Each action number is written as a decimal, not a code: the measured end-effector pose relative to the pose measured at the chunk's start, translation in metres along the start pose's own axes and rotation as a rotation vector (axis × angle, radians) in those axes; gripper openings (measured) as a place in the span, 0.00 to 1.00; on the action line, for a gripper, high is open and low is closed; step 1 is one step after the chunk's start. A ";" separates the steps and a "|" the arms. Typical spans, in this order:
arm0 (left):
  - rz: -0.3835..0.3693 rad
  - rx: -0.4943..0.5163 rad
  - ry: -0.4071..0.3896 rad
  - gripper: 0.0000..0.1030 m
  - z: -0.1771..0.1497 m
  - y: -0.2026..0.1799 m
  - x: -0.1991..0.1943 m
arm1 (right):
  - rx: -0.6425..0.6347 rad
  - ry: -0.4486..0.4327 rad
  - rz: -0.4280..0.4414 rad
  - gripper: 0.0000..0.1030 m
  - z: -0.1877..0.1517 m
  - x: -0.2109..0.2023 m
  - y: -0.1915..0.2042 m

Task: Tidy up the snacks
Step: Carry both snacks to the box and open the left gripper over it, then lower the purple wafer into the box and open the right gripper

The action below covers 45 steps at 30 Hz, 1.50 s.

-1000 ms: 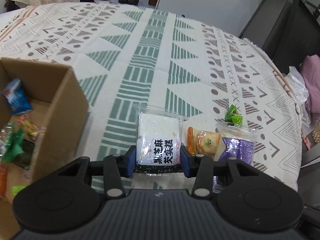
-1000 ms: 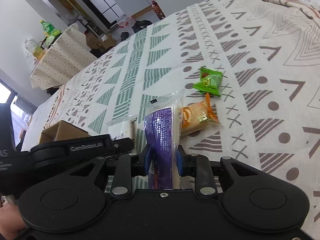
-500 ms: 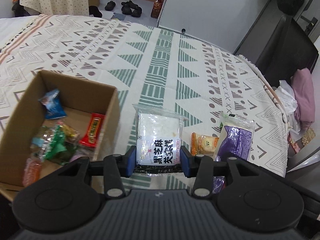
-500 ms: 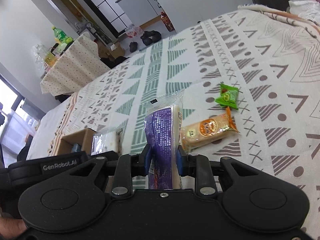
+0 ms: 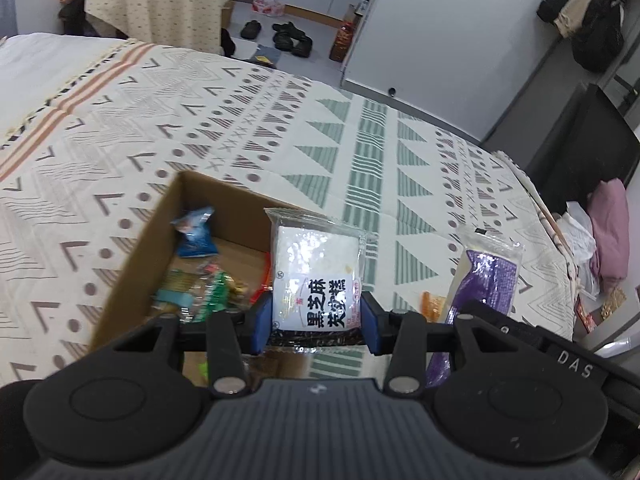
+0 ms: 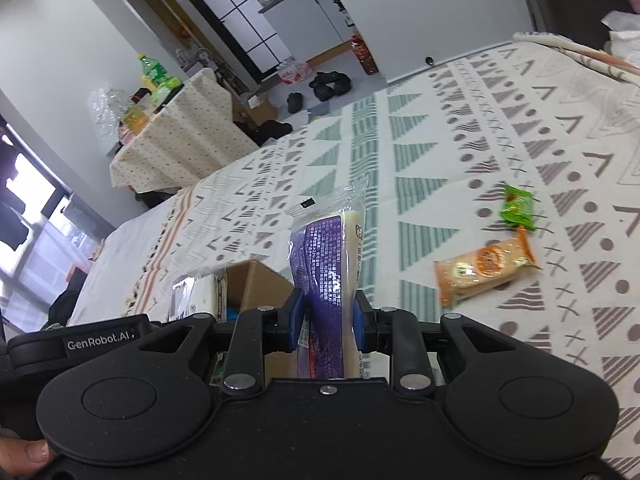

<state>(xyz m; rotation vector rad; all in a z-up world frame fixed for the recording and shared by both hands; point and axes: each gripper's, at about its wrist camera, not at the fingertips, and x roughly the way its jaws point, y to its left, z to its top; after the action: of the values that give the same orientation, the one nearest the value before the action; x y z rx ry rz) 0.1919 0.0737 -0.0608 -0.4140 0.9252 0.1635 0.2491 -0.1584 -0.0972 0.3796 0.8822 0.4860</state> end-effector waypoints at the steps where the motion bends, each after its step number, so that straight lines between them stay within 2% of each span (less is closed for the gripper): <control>1: 0.004 -0.006 -0.002 0.43 0.001 0.005 -0.002 | -0.004 -0.001 0.004 0.24 0.000 0.000 0.005; 13: 0.013 -0.068 0.019 0.43 -0.002 0.052 -0.019 | -0.043 -0.002 0.021 0.24 -0.007 0.010 0.055; 20: -0.010 -0.085 0.051 0.44 -0.007 0.071 -0.014 | -0.069 0.001 0.006 0.24 -0.013 0.018 0.082; 30: 0.009 -0.104 0.008 0.54 0.004 0.094 -0.029 | -0.090 0.026 0.012 0.24 -0.019 0.036 0.114; 33: 0.028 -0.104 -0.005 0.63 0.006 0.097 -0.032 | -0.087 0.037 0.020 0.24 -0.021 0.042 0.120; 36: 0.042 -0.095 -0.025 0.71 0.007 0.098 -0.034 | -0.062 0.032 0.046 0.33 -0.019 0.045 0.122; 39: 0.050 -0.093 -0.022 0.78 0.007 0.097 -0.034 | -0.064 0.008 0.046 0.53 -0.018 0.040 0.123; 43: 0.078 -0.087 -0.015 0.82 0.007 0.091 -0.033 | -0.062 -0.002 0.025 0.57 -0.017 0.033 0.115; 45: 0.088 -0.081 -0.017 0.83 0.007 0.087 -0.033 | -0.068 -0.009 0.013 0.63 -0.017 0.027 0.110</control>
<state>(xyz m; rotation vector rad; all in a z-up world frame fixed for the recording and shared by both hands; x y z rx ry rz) 0.1504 0.1571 -0.0543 -0.4463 0.9229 0.2849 0.2228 -0.0504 -0.0691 0.3252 0.8524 0.5247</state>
